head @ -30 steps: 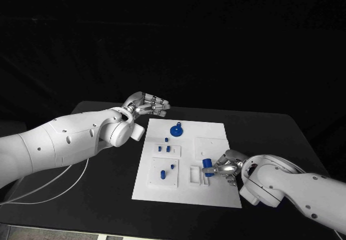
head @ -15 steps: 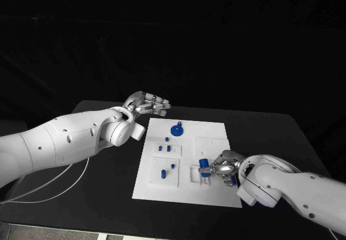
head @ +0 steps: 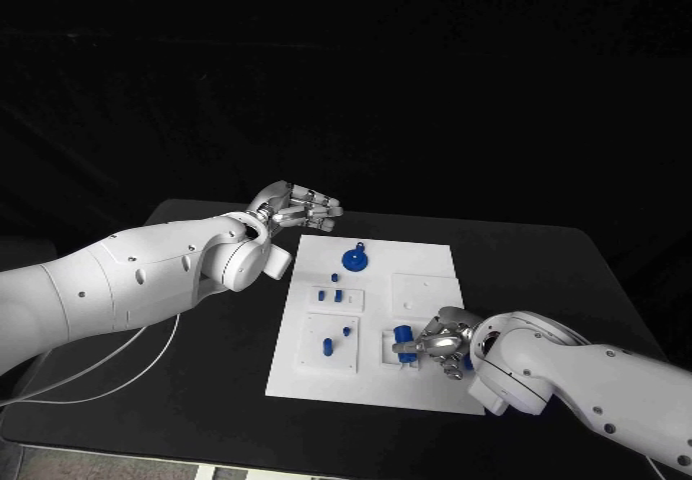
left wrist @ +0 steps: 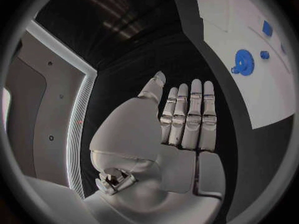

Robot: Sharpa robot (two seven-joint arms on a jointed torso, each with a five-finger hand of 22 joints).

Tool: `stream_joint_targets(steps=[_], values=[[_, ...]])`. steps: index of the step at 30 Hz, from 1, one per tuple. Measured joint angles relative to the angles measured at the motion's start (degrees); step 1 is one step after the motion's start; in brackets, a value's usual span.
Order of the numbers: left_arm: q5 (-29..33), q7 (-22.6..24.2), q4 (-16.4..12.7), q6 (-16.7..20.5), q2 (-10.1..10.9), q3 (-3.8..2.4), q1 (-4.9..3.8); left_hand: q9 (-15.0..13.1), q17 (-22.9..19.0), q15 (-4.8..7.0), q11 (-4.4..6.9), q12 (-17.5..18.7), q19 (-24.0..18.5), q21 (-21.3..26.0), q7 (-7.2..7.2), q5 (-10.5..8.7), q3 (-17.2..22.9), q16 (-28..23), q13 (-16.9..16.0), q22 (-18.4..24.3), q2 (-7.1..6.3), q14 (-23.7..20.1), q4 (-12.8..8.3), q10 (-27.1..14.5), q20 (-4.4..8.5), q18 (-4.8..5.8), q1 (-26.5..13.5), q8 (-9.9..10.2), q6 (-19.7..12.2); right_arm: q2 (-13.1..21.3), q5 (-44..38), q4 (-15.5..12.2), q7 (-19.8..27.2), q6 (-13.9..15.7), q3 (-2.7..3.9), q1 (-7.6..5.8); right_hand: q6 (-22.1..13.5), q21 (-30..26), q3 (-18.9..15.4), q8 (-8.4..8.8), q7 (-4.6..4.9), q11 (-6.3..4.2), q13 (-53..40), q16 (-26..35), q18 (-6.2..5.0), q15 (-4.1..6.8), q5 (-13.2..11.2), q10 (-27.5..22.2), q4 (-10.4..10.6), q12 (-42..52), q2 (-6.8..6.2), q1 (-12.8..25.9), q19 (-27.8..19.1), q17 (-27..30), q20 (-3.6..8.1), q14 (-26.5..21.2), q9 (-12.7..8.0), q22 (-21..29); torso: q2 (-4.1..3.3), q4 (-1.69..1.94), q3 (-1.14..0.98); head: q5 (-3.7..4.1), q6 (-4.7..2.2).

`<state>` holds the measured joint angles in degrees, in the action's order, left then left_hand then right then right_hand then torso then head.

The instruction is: Assemble the parts on the task board

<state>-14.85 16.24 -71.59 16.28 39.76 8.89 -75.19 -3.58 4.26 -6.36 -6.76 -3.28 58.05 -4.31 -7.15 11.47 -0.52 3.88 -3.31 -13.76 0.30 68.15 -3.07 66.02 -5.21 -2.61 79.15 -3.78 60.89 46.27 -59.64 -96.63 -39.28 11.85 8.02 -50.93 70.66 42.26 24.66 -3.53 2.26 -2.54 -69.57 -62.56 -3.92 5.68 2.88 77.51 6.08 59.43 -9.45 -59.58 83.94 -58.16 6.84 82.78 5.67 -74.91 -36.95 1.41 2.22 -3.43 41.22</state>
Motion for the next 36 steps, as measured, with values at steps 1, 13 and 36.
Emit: stream_joint_targets(steps=[1,13,36], values=[[0.0,0.0,0.0,0.0,0.0,0.0,0.0,0.0,0.0,0.0,0.0,0.0,0.0,0.0,0.0,0.0,0.0,0.0,0.0,0.17,0.0,0.0,0.0,0.0,0.0,0.0,0.0,0.0,0.0,-0.1,0.0,0.11,-0.03,-0.02,-0.04,-0.05,0.0,0.0,0.0,-0.23,0.0,0.0,0.0,0.0,0.0,0.0,0.0,0.0,0.0,0.0,-0.04,0.04,0.0,0.0,0.0,0.0,0.01,0.0,0.0,0.0,0.0,-0.04,0.02],[0.0,-0.03,-0.08,-0.03,0.04,0.0,0.0,0.0,0.0,0.0,0.0,0.0,0.0,-0.23,0.0,0.0,-0.14,0.0,0.0,0.45,0.0,0.0,0.14,0.0,0.0,0.0,0.0,0.0,0.0,-1.46,-0.16,0.93,0.01,-0.07,-0.49,-0.07,0.0,0.0,-0.52,-0.22,0.0,0.0,0.08,0.0,0.0,-0.01,0.0,0.01,0.06,0.0,-0.25,0.24,0.0,0.01,0.0,0.0,-0.22,0.0,-0.02,0.01,-0.03,-0.21,0.02],[1.02,-0.12,0.2,-0.15,-0.57,0.01,0.0,0.0,0.0,0.0,-0.2,0.0,0.21,-0.23,-0.21,0.0,-0.52,0.0,0.0,0.98,0.0,0.0,0.52,-0.21,-0.21,0.0,0.0,0.0,-0.21,-2.1,-3.1,1.92,0.45,-0.39,-1.24,-0.3,-0.65,-1.02,-13.83,-0.57,0.04,0.19,0.75,1.66,0.0,-0.01,0.0,-0.64,7.96,-1.78,-3.52,-0.47,0.0,0.68,0.0,0.0,-0.62,0.0,0.01,-0.06,-0.03,-0.31,0.1]])
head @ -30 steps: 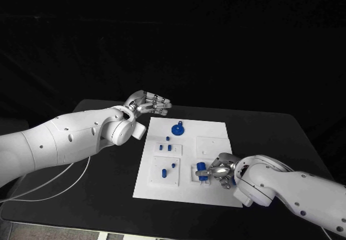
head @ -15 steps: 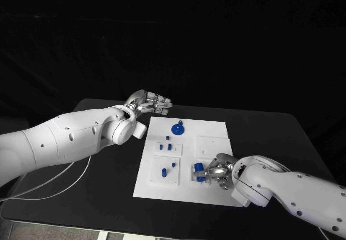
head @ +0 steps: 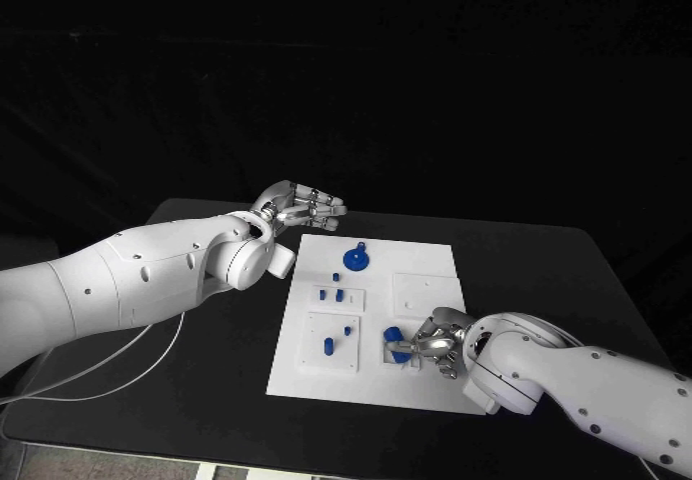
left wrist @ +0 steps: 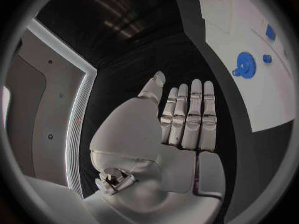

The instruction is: Assemble the parts on the task board

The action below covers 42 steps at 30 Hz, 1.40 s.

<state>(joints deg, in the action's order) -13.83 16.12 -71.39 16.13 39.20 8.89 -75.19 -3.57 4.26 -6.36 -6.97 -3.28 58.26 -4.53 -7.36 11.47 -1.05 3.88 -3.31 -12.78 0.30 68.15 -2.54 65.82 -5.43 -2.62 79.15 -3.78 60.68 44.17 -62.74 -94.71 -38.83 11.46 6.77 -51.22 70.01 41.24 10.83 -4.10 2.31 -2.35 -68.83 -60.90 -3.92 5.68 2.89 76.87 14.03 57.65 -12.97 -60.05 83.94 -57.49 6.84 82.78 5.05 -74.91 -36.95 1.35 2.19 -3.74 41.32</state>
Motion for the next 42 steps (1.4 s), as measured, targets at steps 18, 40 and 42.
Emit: stream_joint_targets(steps=[18,40,42], values=[[0.6,-0.1,0.05,-0.18,0.02,0.0,0.0,0.0,0.0,0.0,0.0,0.0,0.0,0.0,0.0,0.0,-0.01,0.0,0.0,-0.01,0.0,0.0,0.01,0.0,0.0,0.0,0.0,0.0,0.0,0.16,-1.58,-0.49,0.22,-0.21,-0.06,0.06,-0.66,-0.44,-18.33,0.22,-0.17,0.2,-0.02,0.62,0.0,0.0,6.08,-0.2,-2.6,0.04,6.9,-4.11,0.0,-0.06,0.0,0.0,0.55,0.0,-0.04,-0.02,-0.03,0.17,0.11],[0.72,-0.37,0.15,-0.42,0.36,0.0,0.0,0.0,0.0,0.0,0.0,0.0,-0.01,0.0,0.0,0.0,-0.01,0.0,0.0,0.36,0.0,0.0,0.01,0.0,0.0,0.0,0.0,0.0,0.0,2.53,-1.43,-2.72,1.74,0.14,0.04,0.44,-1.31,-0.21,-18.37,0.62,0.48,0.2,0.36,0.61,0.01,-0.01,2.57,-0.2,2.19,0.49,4.1,-5.61,0.0,0.15,0.0,-0.01,0.71,0.0,-0.04,-0.07,-0.05,0.4,0.04],[0.72,-0.4,0.15,-0.44,0.36,0.01,0.0,0.0,0.0,0.0,0.01,0.0,-0.01,0.0,0.0,0.0,-0.19,0.0,0.0,0.53,0.0,0.0,0.19,0.0,0.01,0.0,0.0,0.0,0.0,2.71,-1.41,-2.79,1.84,0.22,0.2,0.45,-1.31,0.05,-18.53,0.62,0.48,0.2,0.36,0.61,0.0,-0.01,0.95,-0.2,2.35,0.49,3.37,-4.89,0.0,0.15,0.0,0.0,0.72,0.0,-0.04,-0.05,-0.05,0.41,0.03]])
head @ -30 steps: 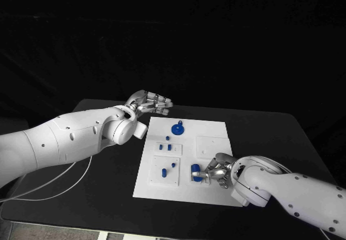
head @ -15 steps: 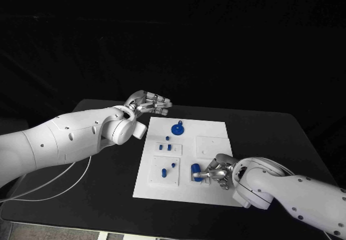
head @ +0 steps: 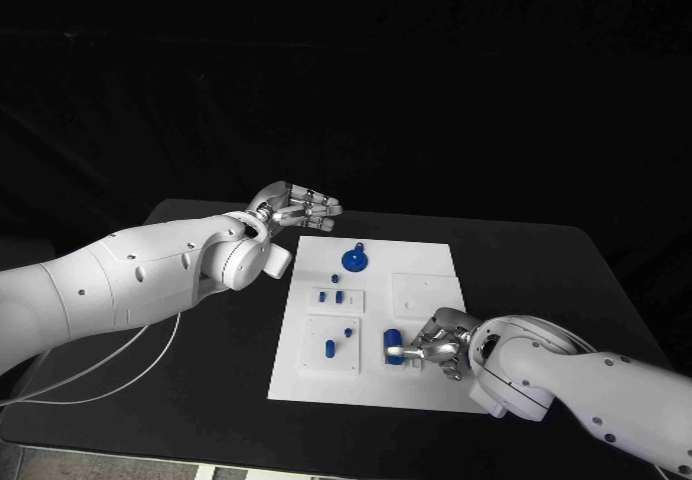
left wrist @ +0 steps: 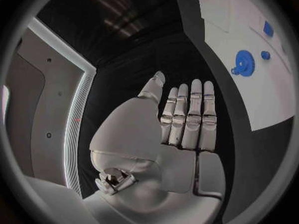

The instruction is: Assemble the parts on the task board

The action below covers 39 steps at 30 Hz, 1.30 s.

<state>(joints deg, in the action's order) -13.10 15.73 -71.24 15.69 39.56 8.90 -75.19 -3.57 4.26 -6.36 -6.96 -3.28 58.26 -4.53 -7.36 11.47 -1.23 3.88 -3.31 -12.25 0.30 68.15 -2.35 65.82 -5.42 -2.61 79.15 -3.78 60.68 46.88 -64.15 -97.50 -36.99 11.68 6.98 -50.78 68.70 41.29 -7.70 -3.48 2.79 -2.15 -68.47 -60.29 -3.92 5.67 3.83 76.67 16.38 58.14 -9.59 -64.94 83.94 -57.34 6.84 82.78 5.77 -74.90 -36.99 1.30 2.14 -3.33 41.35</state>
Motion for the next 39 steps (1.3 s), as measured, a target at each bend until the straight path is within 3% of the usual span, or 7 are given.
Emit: stream_joint_targets(steps=[10,12,15,17,20,34,39], values=[[0.0,-0.11,0.01,-0.04,0.1,0.01,0.0,0.0,0.0,0.0,0.0,0.0,0.0,-0.23,0.0,0.0,-0.07,0.0,0.0,0.27,0.0,0.0,0.07,0.0,0.0,0.0,0.0,0.0,0.0,0.75,0.0,-0.39,0.33,0.21,0.73,0.0,0.0,0.01,-0.16,0.0,0.0,0.0,0.0,0.0,0.0,0.0,-0.28,0.0,0.16,0.0,-0.23,0.23,0.0,-0.02,0.0,0.0,0.0,0.0,0.02,0.03,0.03,-0.1,-0.04],[0.01,-0.14,0.01,-0.05,0.12,0.01,0.0,0.0,0.0,0.0,0.0,0.0,0.0,-0.23,0.0,0.0,-0.07,0.0,0.0,0.27,0.0,0.0,0.07,0.0,0.0,0.0,0.0,0.0,0.0,0.86,-0.03,-0.48,0.41,0.2,0.85,0.0,0.0,0.01,0.56,0.0,0.0,0.0,-0.04,0.0,0.0,0.0,-0.28,0.0,-0.28,0.0,0.74,-0.74,0.0,-0.07,0.0,0.0,0.0,0.0,0.02,0.03,0.04,-0.12,-0.04],[0.01,-0.17,0.0,-0.06,0.16,0.02,0.0,0.0,0.0,0.0,0.0,0.0,0.0,-0.23,0.0,0.0,-0.07,0.0,0.0,0.27,0.0,0.0,0.07,0.0,0.0,0.0,0.0,0.0,0.0,1.02,-0.14,-0.62,0.51,0.1,0.96,0.0,0.0,0.3,1.85,0.0,0.0,0.0,-0.14,0.0,0.0,0.0,1.94,0.0,-7.14,0.21,3.45,-2.48,0.0,-0.13,0.0,0.0,0.0,0.0,0.02,0.03,0.04,-0.1,-0.06],[0.01,-0.22,-0.01,-0.08,0.2,0.02,0.0,0.0,0.0,0.0,0.0,0.0,0.0,-0.23,0.0,0.0,-0.07,0.0,0.0,0.34,0.0,0.0,0.07,0.0,0.0,0.0,0.0,0.0,0.0,1.16,-0.24,-0.75,0.62,-0.03,1.03,0.0,0.48,0.3,2.88,0.0,0.01,0.0,-0.21,0.0,0.0,0.0,1.95,0.0,-10.0,0.2,3.96,-2.9,0.0,-0.18,0.0,0.0,0.0,0.0,0.02,0.03,0.04,-0.07,-0.05],[0.01,-0.27,-0.02,-0.1,0.25,0.02,0.0,0.0,0.0,0.0,0.0,0.0,0.0,-0.23,0.0,0.0,-0.07,0.0,0.0,0.34,0.0,0.0,0.07,0.0,0.0,0.0,0.0,0.0,0.0,1.33,-0.39,-0.91,0.78,-0.26,1.07,0.0,0.57,0.42,3.47,0.0,0.07,0.0,-0.22,-0.27,0.0,0.0,2.17,0.0,-11.58,0.2,3.43,-3.54,0.0,-0.27,0.0,0.0,-0.06,0.0,0.01,0.03,0.04,-0.04,-0.02],[0.02,-0.51,-0.06,-0.17,0.44,0.08,0.0,0.0,0.0,0.0,0.0,0.0,0.0,-0.22,0.0,0.0,-0.07,0.0,0.0,0.34,0.0,0.0,0.07,0.0,0.0,0.0,0.0,0.0,0.0,1.63,-1.65,-1.23,1.28,-1.83,1.22,0.01,1.59,1.13,4.84,0.0,-0.34,0.0,-0.32,-0.63,0.0,0.0,3.83,0.0,-13.2,0.41,2.81,-5.06,0.0,-0.71,0.0,-0.01,-0.05,-0.04,0.01,0.03,0.02,0.12,0.08],[0.02,-0.6,-0.07,-0.22,0.44,0.09,0.0,0.0,0.0,0.0,-0.21,0.0,0.0,-0.22,0.0,0.0,-0.07,0.0,0.0,0.58,0.0,0.0,0.07,-0.21,0.0,0.0,0.0,0.0,0.0,1.26,-2.06,-0.95,1.1,-1.83,1.22,0.01,1.83,1.41,5.35,0.0,-0.19,-0.22,-0.31,-0.63,0.0,-0.01,5.33,0.22,-11.86,0.41,4.19,-3.17,0.0,-0.86,0.0,-0.01,-0.05,-0.04,0.01,0.04,0.04,0.24,0.21]])
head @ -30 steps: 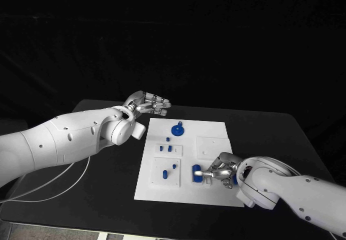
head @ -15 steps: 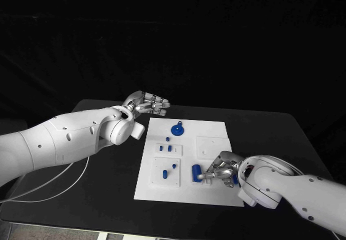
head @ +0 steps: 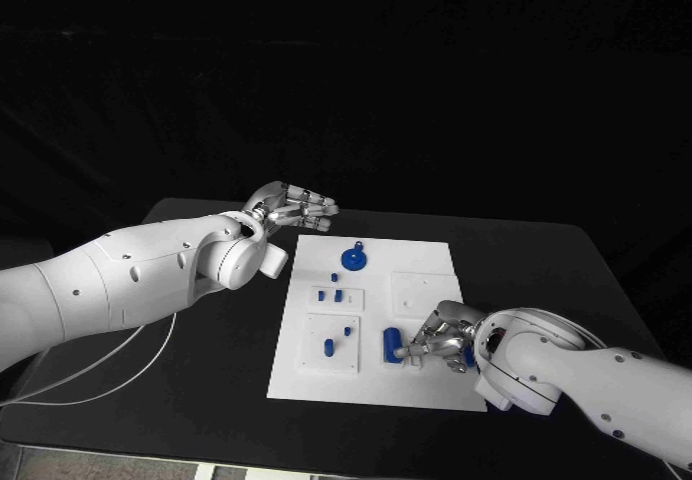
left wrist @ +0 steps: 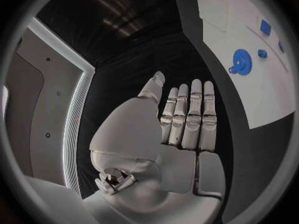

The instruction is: Assemble the parts on the task board

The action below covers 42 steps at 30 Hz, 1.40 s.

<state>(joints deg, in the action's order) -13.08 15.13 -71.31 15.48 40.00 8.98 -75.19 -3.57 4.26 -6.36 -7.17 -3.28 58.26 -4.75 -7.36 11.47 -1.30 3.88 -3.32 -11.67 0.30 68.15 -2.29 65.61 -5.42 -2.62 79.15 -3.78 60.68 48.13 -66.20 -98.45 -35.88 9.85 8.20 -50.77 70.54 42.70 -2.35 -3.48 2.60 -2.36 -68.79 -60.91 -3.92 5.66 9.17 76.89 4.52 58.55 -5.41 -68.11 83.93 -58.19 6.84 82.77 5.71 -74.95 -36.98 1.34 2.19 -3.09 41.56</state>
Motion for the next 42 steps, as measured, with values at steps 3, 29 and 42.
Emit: stream_joint_targets(steps=[3,29,42], values=[[0.0,-0.09,0.0,-0.06,0.0,0.01,0.0,0.0,0.0,0.0,0.0,0.0,0.0,0.0,0.0,0.0,0.0,0.0,0.0,0.0,0.0,0.0,0.0,0.0,0.0,0.0,0.0,0.0,0.0,-0.21,-0.18,0.23,-0.29,-0.03,0.0,0.0,0.0,0.0,0.1,0.0,0.0,0.0,0.0,0.0,0.0,0.0,0.01,0.0,0.24,0.0,0.35,0.48,0.0,-0.1,0.0,0.0,0.0,0.0,-0.01,0.02,0.01,0.05,0.12],[0.0,-1.03,0.11,-0.61,0.04,0.09,0.0,0.0,0.0,-0.1,0.0,0.0,0.0,-0.22,0.0,0.0,0.0,0.0,0.0,0.25,0.0,-0.51,0.0,-0.41,0.0,0.0,0.0,0.0,0.0,0.28,0.9,0.95,0.77,1.47,0.78,0.05,-1.08,2.44,-3.72,0.0,0.25,0.11,-1.95,-0.66,0.0,-0.07,2.77,0.73,2.9,2.69,-1.25,-0.37,0.0,-0.62,0.0,-0.07,0.41,0.02,-0.01,-0.07,-0.02,0.28,-0.18],[0.0,-0.09,0.09,-0.36,-0.04,0.12,0.01,0.0,0.13,0.12,0.22,0.0,0.0,-0.44,0.0,0.0,0.0,0.0,0.0,0.36,0.0,-0.29,0.0,-0.19,0.0,0.0,0.0,0.0,0.0,4.67,2.63,0.2,3.39,5.7,6.65,-0.06,-1.08,3.99,-0.36,0.0,0.25,0.09,-3.14,-1.18,0.0,-0.07,1.25,1.15,-2.66,3.94,0.77,-1.15,0.0,-0.42,0.0,-0.08,0.61,0.02,0.11,-0.3,-0.13,1.83,-0.65]])
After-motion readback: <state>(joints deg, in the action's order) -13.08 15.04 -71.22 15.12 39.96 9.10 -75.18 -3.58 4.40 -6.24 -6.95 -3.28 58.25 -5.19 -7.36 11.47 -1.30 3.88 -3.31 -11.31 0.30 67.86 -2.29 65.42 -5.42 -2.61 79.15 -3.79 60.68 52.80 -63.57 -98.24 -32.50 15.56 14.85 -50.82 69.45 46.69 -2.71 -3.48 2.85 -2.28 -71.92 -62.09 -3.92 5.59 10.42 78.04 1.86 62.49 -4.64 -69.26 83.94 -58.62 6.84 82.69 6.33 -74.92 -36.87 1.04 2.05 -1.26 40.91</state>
